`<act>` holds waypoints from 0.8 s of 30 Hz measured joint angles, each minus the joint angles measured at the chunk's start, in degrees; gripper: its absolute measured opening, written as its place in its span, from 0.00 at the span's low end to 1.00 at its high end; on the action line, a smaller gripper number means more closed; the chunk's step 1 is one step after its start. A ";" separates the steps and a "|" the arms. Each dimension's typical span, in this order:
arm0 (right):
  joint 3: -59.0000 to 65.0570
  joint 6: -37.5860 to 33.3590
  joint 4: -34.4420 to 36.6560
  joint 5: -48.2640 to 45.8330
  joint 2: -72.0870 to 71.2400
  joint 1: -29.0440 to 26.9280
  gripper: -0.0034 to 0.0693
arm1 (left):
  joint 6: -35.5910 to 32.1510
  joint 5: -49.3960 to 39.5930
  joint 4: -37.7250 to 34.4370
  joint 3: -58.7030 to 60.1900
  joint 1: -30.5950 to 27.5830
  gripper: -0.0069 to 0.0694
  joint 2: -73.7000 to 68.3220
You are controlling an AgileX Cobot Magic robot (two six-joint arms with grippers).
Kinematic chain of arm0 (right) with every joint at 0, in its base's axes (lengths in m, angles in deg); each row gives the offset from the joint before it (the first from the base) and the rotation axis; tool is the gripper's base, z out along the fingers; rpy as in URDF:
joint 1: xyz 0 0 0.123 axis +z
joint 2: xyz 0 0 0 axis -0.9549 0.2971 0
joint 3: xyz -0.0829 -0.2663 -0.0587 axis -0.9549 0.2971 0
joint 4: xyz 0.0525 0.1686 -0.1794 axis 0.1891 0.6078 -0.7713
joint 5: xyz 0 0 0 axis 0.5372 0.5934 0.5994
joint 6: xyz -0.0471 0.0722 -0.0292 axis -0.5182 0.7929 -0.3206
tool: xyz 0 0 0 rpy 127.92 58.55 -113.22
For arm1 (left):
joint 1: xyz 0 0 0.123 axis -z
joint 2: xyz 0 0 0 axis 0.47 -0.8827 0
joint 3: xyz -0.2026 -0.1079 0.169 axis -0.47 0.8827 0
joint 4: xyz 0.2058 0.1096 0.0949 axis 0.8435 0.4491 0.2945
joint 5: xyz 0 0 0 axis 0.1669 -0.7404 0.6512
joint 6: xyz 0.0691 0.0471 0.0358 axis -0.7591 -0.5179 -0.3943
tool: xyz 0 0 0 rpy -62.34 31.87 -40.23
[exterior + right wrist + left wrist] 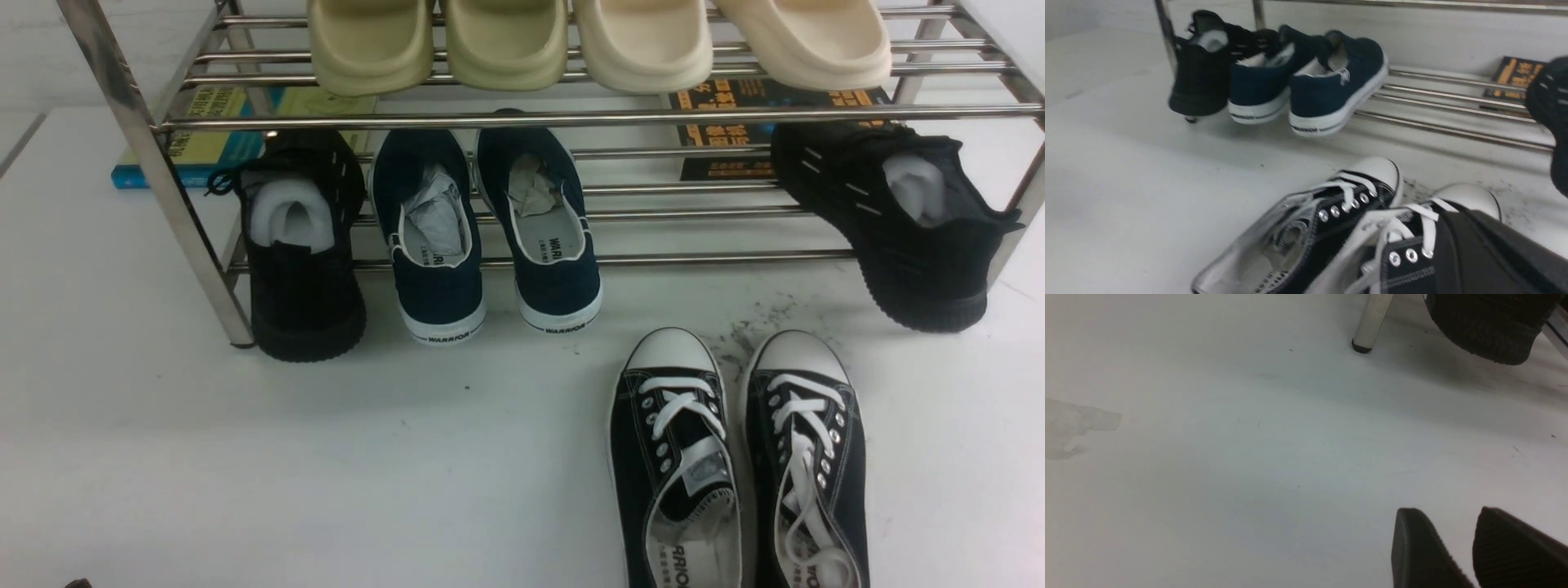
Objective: Take the shoes off the shelf with your hand on the white table.
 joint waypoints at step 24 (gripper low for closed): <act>8.43 -7.13 0.96 -7.22 -4.48 -24.52 0.12 | 0.00 0.00 0.00 0.00 0.00 0.40 0.00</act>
